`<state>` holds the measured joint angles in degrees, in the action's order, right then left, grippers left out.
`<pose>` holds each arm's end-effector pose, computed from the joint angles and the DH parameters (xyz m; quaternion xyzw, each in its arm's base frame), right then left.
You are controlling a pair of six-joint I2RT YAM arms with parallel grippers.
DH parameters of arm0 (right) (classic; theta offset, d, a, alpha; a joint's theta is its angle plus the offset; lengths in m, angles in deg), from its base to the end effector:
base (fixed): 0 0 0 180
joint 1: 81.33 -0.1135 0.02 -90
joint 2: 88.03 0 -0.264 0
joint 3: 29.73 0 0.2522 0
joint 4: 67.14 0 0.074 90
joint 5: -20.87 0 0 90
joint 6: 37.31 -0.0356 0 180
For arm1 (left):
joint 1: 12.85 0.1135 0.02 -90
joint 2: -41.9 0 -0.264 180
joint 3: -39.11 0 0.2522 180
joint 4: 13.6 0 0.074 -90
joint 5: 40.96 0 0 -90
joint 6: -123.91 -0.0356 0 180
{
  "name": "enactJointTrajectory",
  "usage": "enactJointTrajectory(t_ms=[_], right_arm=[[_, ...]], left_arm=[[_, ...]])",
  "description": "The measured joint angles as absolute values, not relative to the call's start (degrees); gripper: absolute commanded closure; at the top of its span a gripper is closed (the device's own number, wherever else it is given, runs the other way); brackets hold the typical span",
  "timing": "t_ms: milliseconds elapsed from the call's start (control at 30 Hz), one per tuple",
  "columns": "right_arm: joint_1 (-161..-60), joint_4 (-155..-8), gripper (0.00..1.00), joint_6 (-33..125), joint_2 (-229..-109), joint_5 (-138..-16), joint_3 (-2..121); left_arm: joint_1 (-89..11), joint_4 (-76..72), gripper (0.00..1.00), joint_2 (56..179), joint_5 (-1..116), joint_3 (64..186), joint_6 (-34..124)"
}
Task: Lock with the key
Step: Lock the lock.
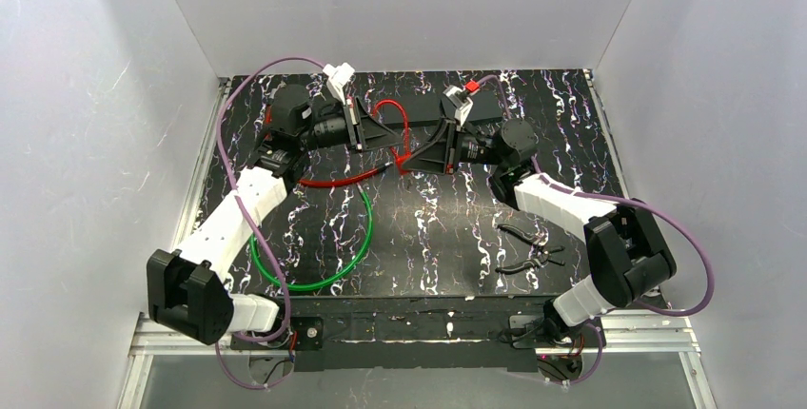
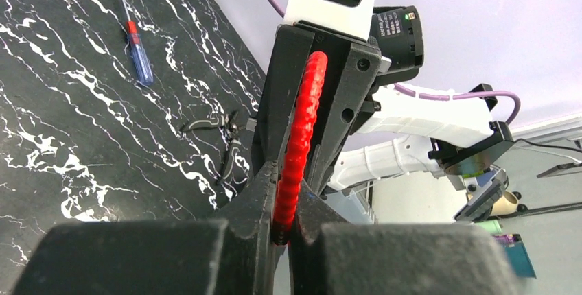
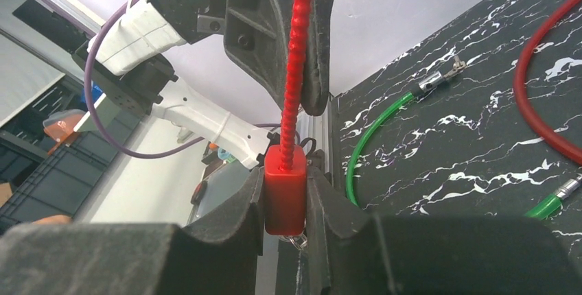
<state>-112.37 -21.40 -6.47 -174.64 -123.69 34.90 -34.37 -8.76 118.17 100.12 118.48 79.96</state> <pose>0.2634 0.1924 0.3208 -0.2544 0.5643 0.7040 0.3480 0.2740 -0.1378 0.3807 0.1558 0.6966 -0.6066 0.3501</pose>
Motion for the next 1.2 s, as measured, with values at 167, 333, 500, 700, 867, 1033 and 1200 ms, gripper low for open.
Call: enactJointTrajectory(t_ms=[167,333,500,700,867,1033,1200], right_arm=[[-112.0,-22.1,0.99,-8.3,-175.3,-124.1,35.0],[-111.8,-23.1,0.99,-8.9,-176.7,-125.4,35.3],[-111.8,-23.2,0.99,-9.0,-176.7,-123.8,35.6],[-111.6,-22.0,0.99,-8.8,-176.7,-121.8,35.9],[-111.6,-21.9,0.99,-8.8,-176.7,-121.9,35.9],[-112.3,-21.1,0.99,-8.8,-176.7,-122.4,35.9],[-113.0,-20.8,0.99,-8.7,-176.6,-123.2,35.9]], left_arm=[[-34.6,-12.3,1.00,116.9,98.0,115.1,81.7],[-34.7,-14.3,0.97,116.2,95.8,112.1,82.7],[-35.1,-13.7,0.58,116.3,96.8,111.8,82.9],[-36.3,-12.9,0.47,117.1,99.4,112.8,83.0],[-36.3,-14.0,0.50,118.0,100.6,113.1,83.7],[-36.3,-15.3,0.57,118.8,100.9,113.4,85.5],[-35.9,-17.5,0.72,119.5,100.7,113.8,88.2]])
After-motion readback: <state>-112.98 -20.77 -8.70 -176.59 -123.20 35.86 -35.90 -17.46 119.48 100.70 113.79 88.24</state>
